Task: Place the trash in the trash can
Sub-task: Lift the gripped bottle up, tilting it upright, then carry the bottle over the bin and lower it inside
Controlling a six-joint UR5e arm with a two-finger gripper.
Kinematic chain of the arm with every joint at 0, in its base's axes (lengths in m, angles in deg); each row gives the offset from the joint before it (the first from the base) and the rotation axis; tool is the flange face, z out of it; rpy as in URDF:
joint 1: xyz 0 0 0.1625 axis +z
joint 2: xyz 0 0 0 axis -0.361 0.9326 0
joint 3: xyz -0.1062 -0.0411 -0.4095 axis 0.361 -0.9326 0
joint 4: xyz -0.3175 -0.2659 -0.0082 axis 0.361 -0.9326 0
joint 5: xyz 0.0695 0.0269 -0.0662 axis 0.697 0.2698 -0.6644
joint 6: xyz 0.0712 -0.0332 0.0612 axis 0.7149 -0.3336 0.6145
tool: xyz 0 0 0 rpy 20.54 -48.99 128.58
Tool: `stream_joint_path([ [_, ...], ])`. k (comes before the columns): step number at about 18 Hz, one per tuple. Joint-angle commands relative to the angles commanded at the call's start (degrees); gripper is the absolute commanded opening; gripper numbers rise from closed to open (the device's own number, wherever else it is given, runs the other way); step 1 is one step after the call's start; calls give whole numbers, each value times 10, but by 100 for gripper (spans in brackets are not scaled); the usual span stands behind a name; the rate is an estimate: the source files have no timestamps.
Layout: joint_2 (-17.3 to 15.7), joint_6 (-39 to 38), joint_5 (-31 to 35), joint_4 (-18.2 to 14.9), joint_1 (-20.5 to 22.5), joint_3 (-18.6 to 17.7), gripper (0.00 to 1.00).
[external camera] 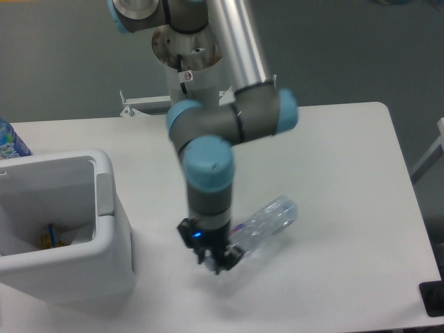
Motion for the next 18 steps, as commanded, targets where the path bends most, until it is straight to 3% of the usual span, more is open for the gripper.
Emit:
stream_joint_path([
  [8,-11,-193,-87,11,17,108,9],
  [13,-40,-202,-140,13,5,135,9],
  [18,-70,-225,-149,13,-38,143,9],
])
